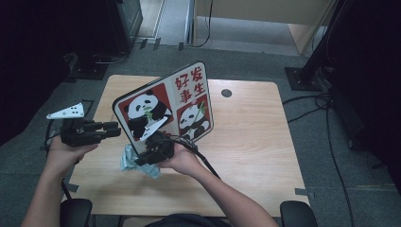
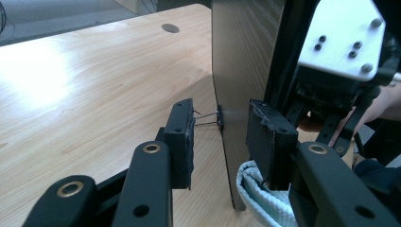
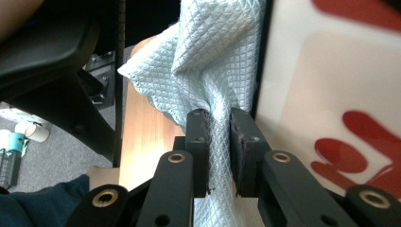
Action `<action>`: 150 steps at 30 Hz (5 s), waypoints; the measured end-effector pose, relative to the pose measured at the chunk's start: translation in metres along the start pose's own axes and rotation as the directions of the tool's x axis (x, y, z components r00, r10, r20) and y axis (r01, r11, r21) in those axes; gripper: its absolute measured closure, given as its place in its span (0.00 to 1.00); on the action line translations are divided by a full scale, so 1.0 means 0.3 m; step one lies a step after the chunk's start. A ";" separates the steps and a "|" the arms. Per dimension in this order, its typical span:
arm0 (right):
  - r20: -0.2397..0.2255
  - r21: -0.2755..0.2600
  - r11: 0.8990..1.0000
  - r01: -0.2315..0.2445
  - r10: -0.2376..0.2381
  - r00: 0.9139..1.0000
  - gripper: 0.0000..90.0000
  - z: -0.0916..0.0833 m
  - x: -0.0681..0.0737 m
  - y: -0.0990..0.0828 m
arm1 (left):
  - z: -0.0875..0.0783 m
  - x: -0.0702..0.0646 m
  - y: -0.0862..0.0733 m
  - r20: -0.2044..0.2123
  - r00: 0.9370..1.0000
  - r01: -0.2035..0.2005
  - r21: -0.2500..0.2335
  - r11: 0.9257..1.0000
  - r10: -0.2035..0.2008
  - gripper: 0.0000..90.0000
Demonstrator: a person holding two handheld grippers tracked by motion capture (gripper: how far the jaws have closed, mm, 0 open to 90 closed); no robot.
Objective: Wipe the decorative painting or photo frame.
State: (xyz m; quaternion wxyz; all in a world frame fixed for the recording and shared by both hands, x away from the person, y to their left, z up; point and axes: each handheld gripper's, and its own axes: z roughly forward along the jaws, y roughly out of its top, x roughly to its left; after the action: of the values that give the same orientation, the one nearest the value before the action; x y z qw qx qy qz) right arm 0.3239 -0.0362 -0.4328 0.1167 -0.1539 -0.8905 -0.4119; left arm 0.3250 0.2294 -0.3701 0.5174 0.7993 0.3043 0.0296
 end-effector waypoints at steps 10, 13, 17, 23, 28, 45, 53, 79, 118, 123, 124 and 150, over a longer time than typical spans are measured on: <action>-0.004 0.006 1.000 -0.004 0.004 1.000 0.89 0.029 -0.012 -0.059 | 0.000 -0.026 0.019 0.051 0.999 -0.014 0.007 1.000 0.013 0.62; -0.009 0.013 1.000 -0.011 0.011 1.000 0.89 0.039 -0.017 -0.073 | 0.008 -0.035 0.024 0.067 0.997 -0.024 0.011 1.000 0.023 0.62; -0.010 0.014 1.000 -0.012 0.012 1.000 0.89 0.049 -0.020 -0.089 | 0.018 -0.047 0.032 0.066 0.998 -0.026 0.014 1.000 0.025 0.62; -0.025 0.009 1.000 -0.003 0.003 1.000 0.89 0.062 -0.035 -0.115 | 0.040 -0.048 0.031 0.076 0.997 -0.026 0.014 1.000 0.025 0.65; -0.032 0.015 1.000 0.004 -0.003 0.999 0.89 0.071 -0.043 -0.125 | 0.066 -0.050 0.033 0.084 0.996 -0.026 0.023 0.999 0.024 0.67; -0.030 0.006 1.000 0.008 -0.008 1.000 0.89 0.003 -0.041 -0.143 | 0.102 -0.043 0.041 0.087 0.995 -0.041 0.009 0.999 0.040 0.79; -0.024 -0.014 1.000 0.014 -0.014 1.000 0.89 -0.064 -0.034 -0.143 | 0.100 -0.040 0.042 0.087 0.996 -0.035 0.005 0.999 0.034 0.84; 0.057 -0.134 0.991 0.011 -0.004 0.998 0.89 -0.358 -0.069 -0.021 | 0.092 -0.031 0.040 0.068 0.998 -0.017 -0.005 1.000 0.018 0.87; 0.152 -0.167 0.983 0.081 -0.055 0.987 0.89 -0.503 -0.035 0.558 | 0.092 -0.036 0.040 0.060 0.998 -0.025 -0.010 1.000 0.026 0.87; 0.155 -0.138 0.988 0.067 -0.045 0.987 0.89 -0.446 -0.028 0.596 | 0.091 -0.035 0.039 0.054 0.998 -0.027 -0.009 1.000 0.028 0.87; 0.157 -0.133 0.989 0.061 -0.039 0.987 0.89 -0.439 -0.027 0.598 | 0.091 -0.034 0.039 0.052 0.998 -0.030 -0.007 1.000 0.030 0.87; 0.102 -0.129 0.992 0.011 0.002 0.995 0.89 -0.457 -0.087 0.582 | 0.090 -0.038 0.041 0.049 0.998 -0.031 -0.004 0.999 0.032 0.87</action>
State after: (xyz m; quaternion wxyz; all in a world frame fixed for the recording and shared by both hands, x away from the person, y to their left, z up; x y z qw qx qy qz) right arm 0.4237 -0.0392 -0.2328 0.0597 -0.1801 -0.8670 -0.4608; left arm 0.3312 0.1982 -0.3691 0.5253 0.8037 0.2789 0.0186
